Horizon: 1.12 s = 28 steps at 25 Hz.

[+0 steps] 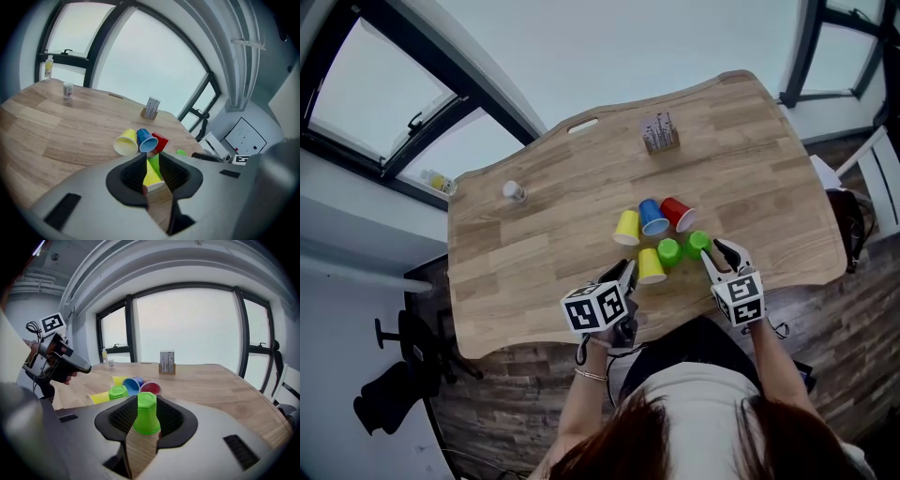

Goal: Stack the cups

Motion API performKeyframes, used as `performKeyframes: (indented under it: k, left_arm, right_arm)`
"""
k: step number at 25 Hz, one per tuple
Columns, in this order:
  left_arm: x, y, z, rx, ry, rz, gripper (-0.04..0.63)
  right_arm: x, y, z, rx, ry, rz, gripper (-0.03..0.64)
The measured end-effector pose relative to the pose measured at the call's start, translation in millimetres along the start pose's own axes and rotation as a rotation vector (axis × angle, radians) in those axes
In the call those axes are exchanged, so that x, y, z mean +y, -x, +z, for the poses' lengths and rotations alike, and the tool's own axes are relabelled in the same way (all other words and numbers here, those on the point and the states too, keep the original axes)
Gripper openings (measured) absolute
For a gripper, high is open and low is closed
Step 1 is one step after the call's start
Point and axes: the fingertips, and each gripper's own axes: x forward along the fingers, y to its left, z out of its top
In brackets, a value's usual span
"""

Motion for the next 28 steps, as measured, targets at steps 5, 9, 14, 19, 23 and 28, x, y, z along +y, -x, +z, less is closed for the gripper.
performKeyframes:
  k: [5,9,14,19,23,28]
  left_arm:
    - [3.6,-7.8,-6.5,0.099,0.004,-0.031,0.109]
    - [5.4,-16.7,-15.2,0.198,0.022,-0.061,0.140]
    - [8.8,-31.6,-26.9,0.293,0.058,-0.086,0.173]
    - [13.8,-48.0,-33.5,0.361,0.077,-0.095,0.202]
    - [15.0,-61.4,-38.4,0.414,0.091,-0.117,0.219]
    - [14.0,-76.5,-46.9,0.494,0.141,-0.159,0.250]
  right_arm:
    - [-0.4,11.0,1.7,0.006,-0.014,-0.047,0.088]
    - [-4.0,18.9,4.2,0.005,-0.035,-0.082,0.048]
    - [-10.4,28.0,5.2,0.013,-0.041,-0.118,0.034]
    - [-19.6,35.7,3.1,0.021,-0.053,-0.153,0.029]
    - [-25.4,40.2,-0.4,0.031,-0.062,-0.181,0.029]
    - [-33.2,46.2,-6.0,0.038,-0.078,-0.215,0.029]
